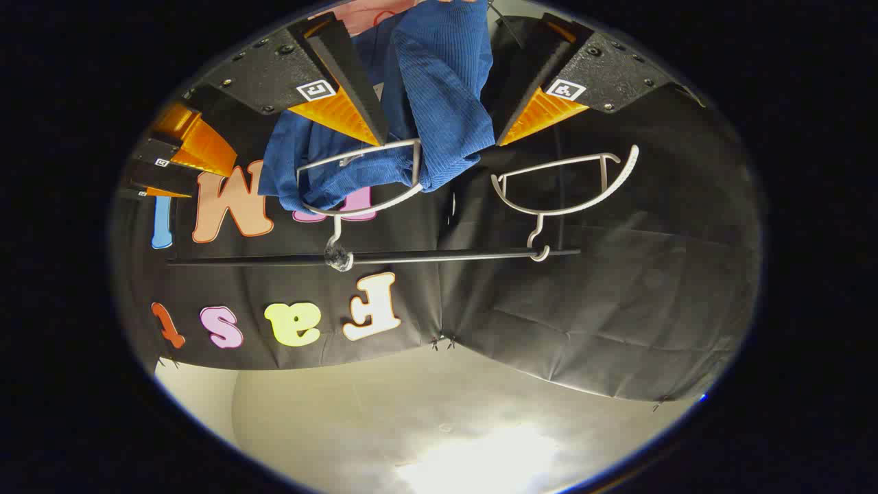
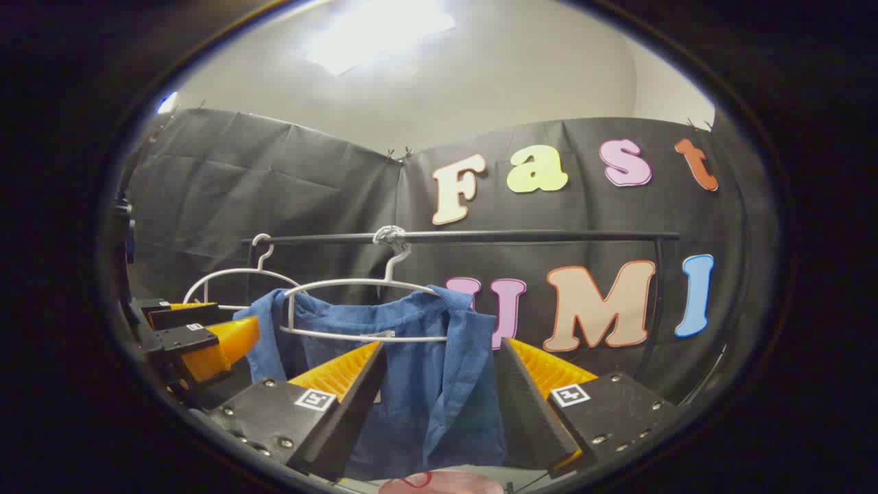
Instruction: Grasp the clothes on the hanger with both hands and then place them into the laundry hamper below.
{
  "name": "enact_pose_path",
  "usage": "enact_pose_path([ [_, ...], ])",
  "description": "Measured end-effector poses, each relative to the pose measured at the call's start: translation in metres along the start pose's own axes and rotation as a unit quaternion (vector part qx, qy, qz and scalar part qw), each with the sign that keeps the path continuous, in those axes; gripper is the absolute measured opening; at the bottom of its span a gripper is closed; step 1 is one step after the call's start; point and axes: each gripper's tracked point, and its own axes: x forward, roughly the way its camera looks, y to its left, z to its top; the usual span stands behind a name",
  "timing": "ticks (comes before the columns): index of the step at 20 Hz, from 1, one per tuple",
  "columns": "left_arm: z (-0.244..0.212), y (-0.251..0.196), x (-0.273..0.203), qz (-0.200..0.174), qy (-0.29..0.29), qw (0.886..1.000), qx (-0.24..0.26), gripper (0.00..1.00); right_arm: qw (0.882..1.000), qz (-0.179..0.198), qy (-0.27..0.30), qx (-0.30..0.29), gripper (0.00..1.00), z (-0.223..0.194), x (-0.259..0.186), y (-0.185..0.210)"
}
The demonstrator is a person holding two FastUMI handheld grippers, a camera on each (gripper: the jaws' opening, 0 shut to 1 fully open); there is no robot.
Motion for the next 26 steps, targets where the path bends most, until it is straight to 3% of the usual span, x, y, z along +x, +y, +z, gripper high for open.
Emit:
enact_pose_path([
  [1, 0.001, 0.000, -0.001, -0.002, -0.001, 1.000, -0.003, 0.93, 1.000, -0.001, 0.001, -0.002, 0.94, 0.000, -0.001, 0.000],
  [2, 0.001, -0.001, -0.002, -0.003, -0.003, 1.000, -0.006, 0.93, 1.000, -0.003, 0.001, -0.004, 0.98, 0.000, -0.002, 0.000],
  [14, -0.014, 0.003, -0.001, -0.008, 0.013, 1.000, 0.004, 0.93, 1.000, -0.017, 0.014, -0.002, 0.98, -0.012, -0.005, -0.002],
  [26, -0.061, 0.009, 0.047, 0.034, 0.042, 0.998, 0.032, 0.93, 0.998, -0.048, 0.040, -0.010, 0.98, -0.023, -0.012, -0.009],
])
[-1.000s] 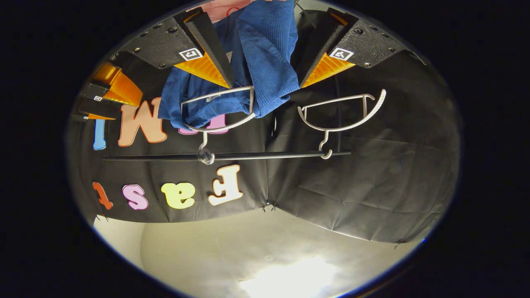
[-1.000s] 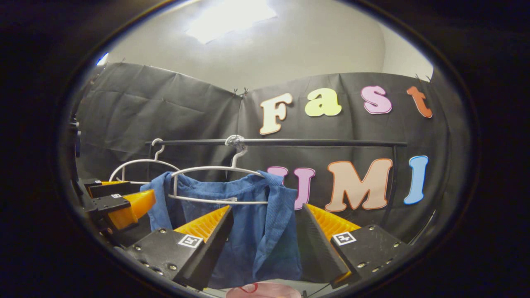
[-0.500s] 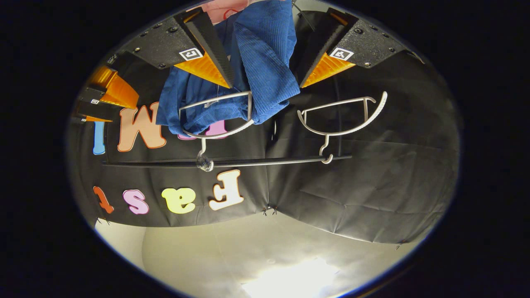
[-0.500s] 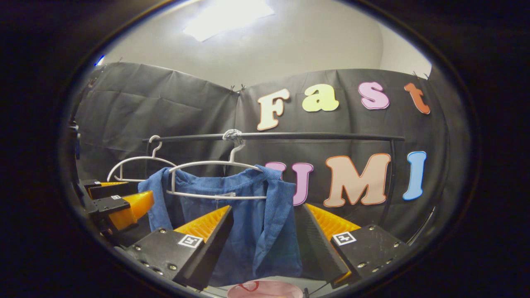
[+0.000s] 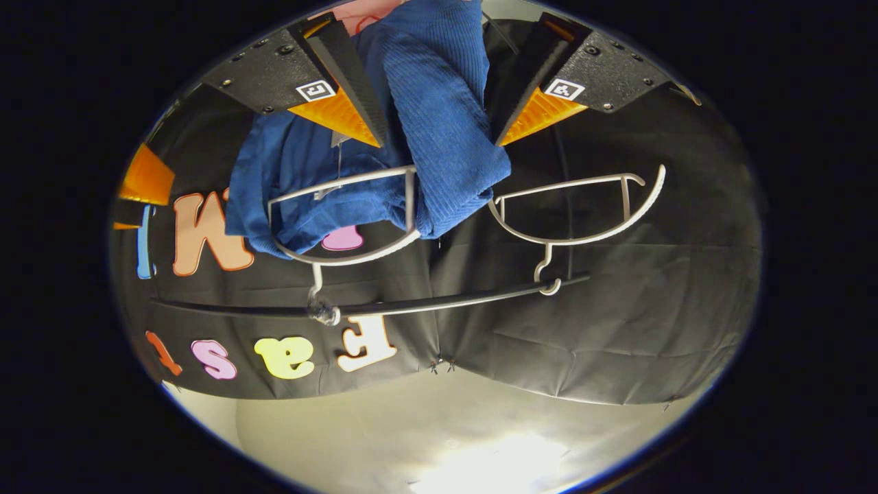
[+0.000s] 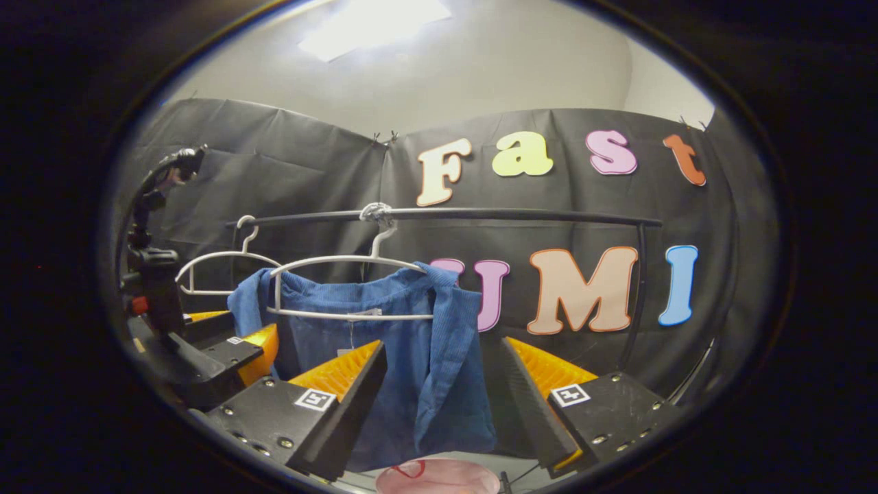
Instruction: Grasp the clothes on the hanger with both hands and then place them into the laundry hamper below.
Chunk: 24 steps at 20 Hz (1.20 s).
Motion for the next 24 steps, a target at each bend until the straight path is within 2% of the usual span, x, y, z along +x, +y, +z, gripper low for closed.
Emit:
enact_pose_path([
  [3, -0.016, 0.004, 0.018, -0.008, 0.016, 1.000, 0.000, 0.93, 1.000, -0.021, 0.006, -0.003, 0.98, -0.002, -0.007, -0.007],
  [5, -0.021, 0.004, 0.028, -0.023, 0.024, 0.999, -0.001, 0.72, 0.999, -0.035, 0.006, -0.003, 0.98, -0.002, -0.012, -0.012],
  [11, -0.023, 0.017, 0.039, -0.036, 0.032, 0.999, 0.011, 0.10, 0.997, -0.070, 0.013, -0.002, 0.98, -0.008, -0.020, -0.032],
  [12, -0.023, 0.016, 0.039, -0.043, 0.031, 0.999, 0.010, 0.07, 0.997, -0.073, 0.015, -0.004, 0.98, -0.010, -0.018, -0.034],
  [14, -0.021, 0.018, 0.038, -0.053, 0.030, 0.998, 0.008, 0.10, 0.997, -0.076, 0.017, -0.005, 0.98, -0.012, -0.014, -0.036],
  [19, -0.012, 0.022, 0.038, -0.071, 0.029, 0.997, 0.002, 0.03, 0.997, -0.073, 0.022, -0.004, 0.98, -0.018, 0.010, -0.036],
  [21, -0.007, 0.026, 0.038, -0.076, 0.024, 0.997, -0.004, 0.05, 0.997, -0.070, 0.024, 0.000, 0.98, -0.021, 0.022, -0.035],
  [23, -0.006, 0.029, 0.039, -0.077, 0.022, 0.997, -0.001, 0.03, 0.998, -0.065, 0.023, 0.006, 0.94, -0.023, 0.037, -0.034],
  [24, -0.004, 0.030, 0.039, -0.078, 0.021, 0.997, 0.000, 0.03, 0.998, -0.063, 0.023, 0.008, 0.98, -0.024, 0.044, -0.033],
])
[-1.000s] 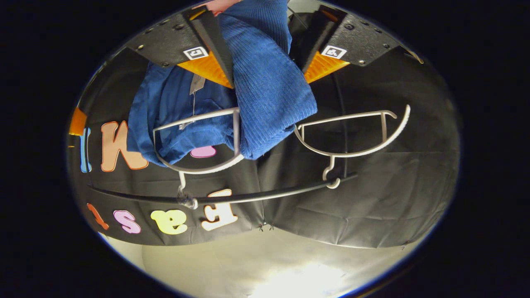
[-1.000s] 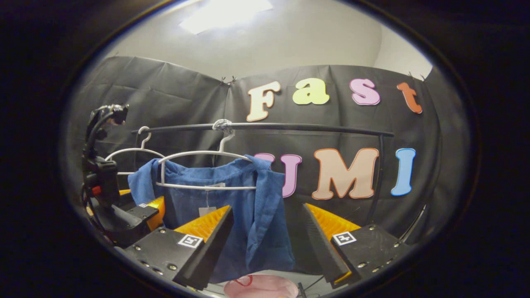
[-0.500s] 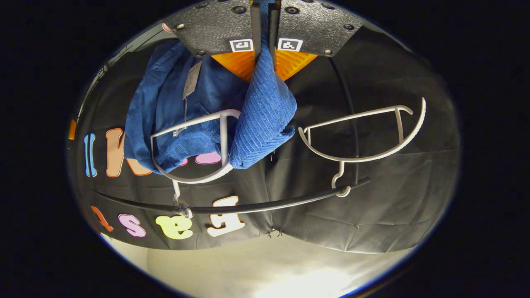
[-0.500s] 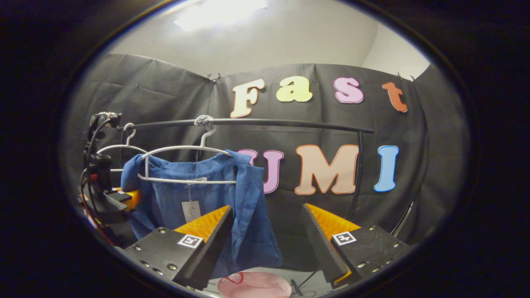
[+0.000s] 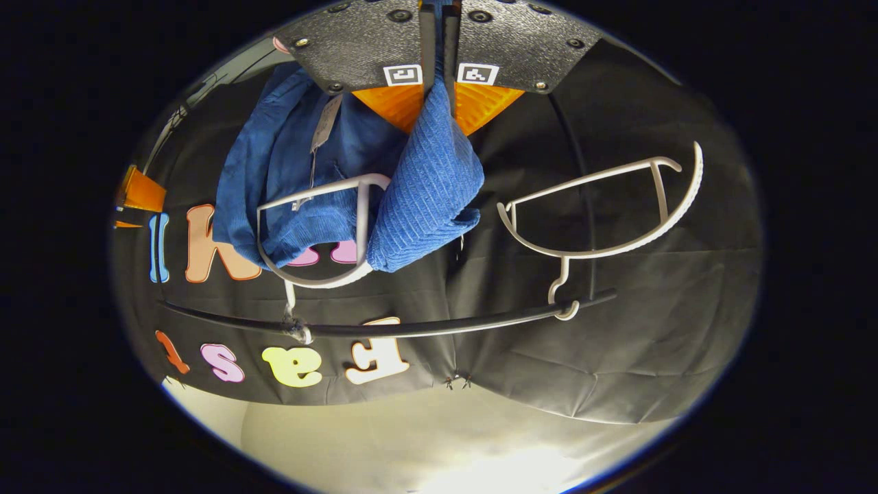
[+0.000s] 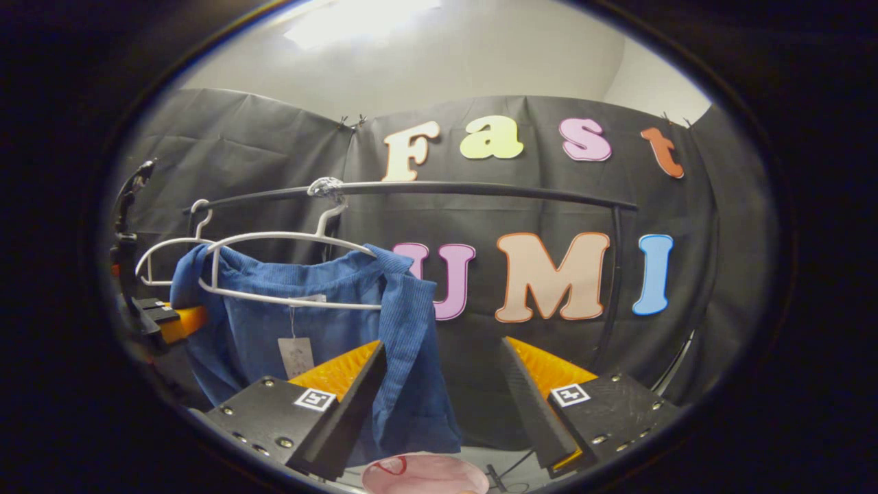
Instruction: Grasp the clothes on the hanger with both hands and then place them into the laundry hamper below.
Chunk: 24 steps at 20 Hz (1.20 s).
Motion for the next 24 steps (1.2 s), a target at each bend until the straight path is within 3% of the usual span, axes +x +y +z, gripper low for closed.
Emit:
enact_pose_path([
  [3, 0.001, 0.001, -0.001, -0.006, 0.001, 1.000, -0.004, 0.03, 1.000, 0.010, 0.000, 0.005, 0.94, -0.004, 0.020, 0.008],
  [8, 0.000, 0.003, -0.001, -0.015, 0.007, 1.000, -0.004, 0.02, 0.999, 0.032, 0.008, 0.000, 0.98, -0.019, 0.060, 0.027],
  [9, 0.001, 0.002, -0.002, -0.016, 0.008, 1.000, -0.005, 0.02, 0.999, 0.038, 0.014, 0.004, 0.94, -0.024, 0.068, 0.033],
  [17, 0.005, 0.010, 0.001, -0.013, 0.005, 1.000, -0.003, 0.03, 0.996, 0.047, 0.071, 0.005, 0.98, -0.073, 0.139, 0.057],
  [18, 0.005, 0.012, 0.002, -0.011, 0.004, 1.000, -0.004, 0.03, 0.996, 0.046, 0.077, 0.006, 0.94, -0.077, 0.143, 0.058],
  [21, 0.005, 0.013, 0.001, -0.008, 0.003, 1.000, -0.001, 0.03, 0.994, 0.049, 0.096, 0.006, 0.70, -0.089, 0.149, 0.059],
  [22, 0.005, 0.013, 0.001, -0.008, 0.003, 1.000, 0.001, 0.02, 0.994, 0.045, 0.103, 0.004, 0.71, -0.089, 0.148, 0.057],
  [24, 0.007, 0.015, 0.001, -0.006, -0.001, 1.000, 0.005, 0.03, 0.993, 0.050, 0.109, 0.012, 0.41, -0.094, 0.153, 0.062],
])
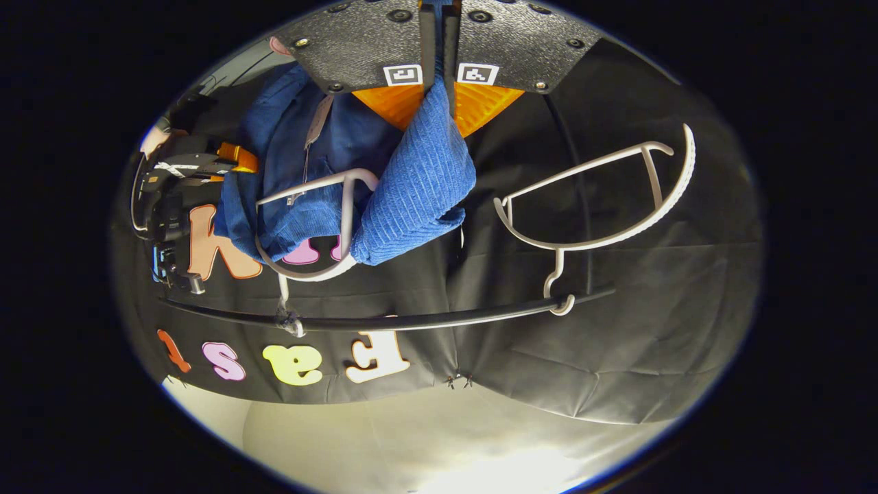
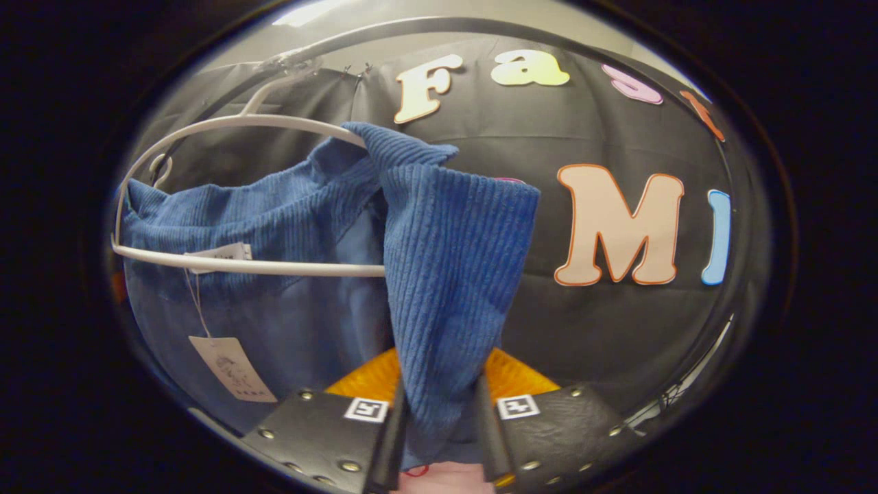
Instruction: Grasp the clothes on the hanger with both hands and then place them into the laundry hamper below.
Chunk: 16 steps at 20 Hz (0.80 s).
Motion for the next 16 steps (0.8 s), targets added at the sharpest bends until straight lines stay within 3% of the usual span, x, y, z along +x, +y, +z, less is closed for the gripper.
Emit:
enact_pose_path([
  [3, 0.004, 0.005, -0.002, 0.005, -0.006, 1.000, -0.001, 0.02, 1.000, -0.030, -0.005, -0.001, 0.10, 0.006, -0.001, -0.012],
  [4, 0.006, 0.007, -0.003, 0.006, -0.009, 1.000, -0.003, 0.02, 0.999, -0.033, -0.005, -0.005, 0.04, 0.009, -0.001, -0.016],
  [16, 0.046, 0.023, -0.013, -0.001, -0.049, 0.998, -0.045, 0.03, 0.998, -0.055, -0.027, -0.006, 0.04, 0.041, 0.004, -0.050],
])
